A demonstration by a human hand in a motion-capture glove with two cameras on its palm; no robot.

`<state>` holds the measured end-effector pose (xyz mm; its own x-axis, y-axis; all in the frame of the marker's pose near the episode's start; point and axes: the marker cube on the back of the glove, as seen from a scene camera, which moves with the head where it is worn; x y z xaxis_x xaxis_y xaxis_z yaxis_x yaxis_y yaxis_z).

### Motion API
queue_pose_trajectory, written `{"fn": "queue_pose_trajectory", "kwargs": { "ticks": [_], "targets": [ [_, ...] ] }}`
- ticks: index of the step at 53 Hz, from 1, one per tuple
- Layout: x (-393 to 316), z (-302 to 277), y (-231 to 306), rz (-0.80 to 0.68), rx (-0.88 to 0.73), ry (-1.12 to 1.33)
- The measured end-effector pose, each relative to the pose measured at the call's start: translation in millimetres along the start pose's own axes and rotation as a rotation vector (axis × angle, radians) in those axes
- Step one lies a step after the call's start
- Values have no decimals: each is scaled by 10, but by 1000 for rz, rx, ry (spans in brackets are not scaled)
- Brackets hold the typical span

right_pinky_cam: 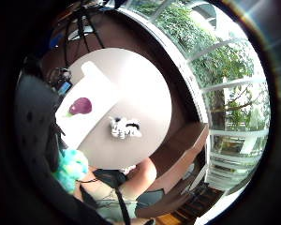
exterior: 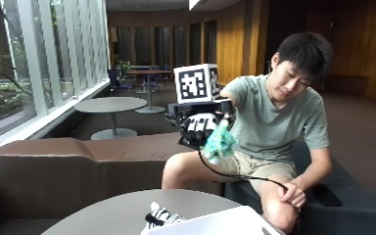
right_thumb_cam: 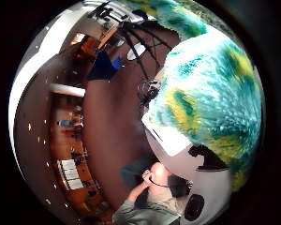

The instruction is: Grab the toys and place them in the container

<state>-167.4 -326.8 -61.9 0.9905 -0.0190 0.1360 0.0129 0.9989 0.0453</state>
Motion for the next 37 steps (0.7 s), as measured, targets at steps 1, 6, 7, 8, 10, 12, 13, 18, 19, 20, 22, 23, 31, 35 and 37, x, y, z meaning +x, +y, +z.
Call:
{"fn": "queue_pose_trajectory", "kwargs": {
  "ticks": [1, 6, 7, 8, 10, 12, 13, 18, 19, 20, 22, 23, 31, 35, 37],
  "targets": [
    [-67, 49, -33, -14, -2, -1],
    [-321, 289, -176, -39, -49, 31],
    [-354, 338, -202, -36, -72, 42],
    [-383, 387, -228, -32, -95, 52],
    [-423, 478, -265, -21, -136, 68],
    [-443, 553, -285, -14, -162, 76],
    [-450, 589, -293, -9, -169, 77],
    [-462, 740, -339, 49, -220, 99],
    [-454, 776, -338, 63, -246, 111],
    [-442, 817, -333, 76, -280, 124],
    [-411, 896, -319, 97, -357, 153],
    [-397, 924, -315, 105, -392, 164],
    [-291, 891, -247, 109, -425, 136],
    [-224, 736, -259, 114, -429, 145],
    [-168, 680, -220, 119, -422, 152]
  ]
}}
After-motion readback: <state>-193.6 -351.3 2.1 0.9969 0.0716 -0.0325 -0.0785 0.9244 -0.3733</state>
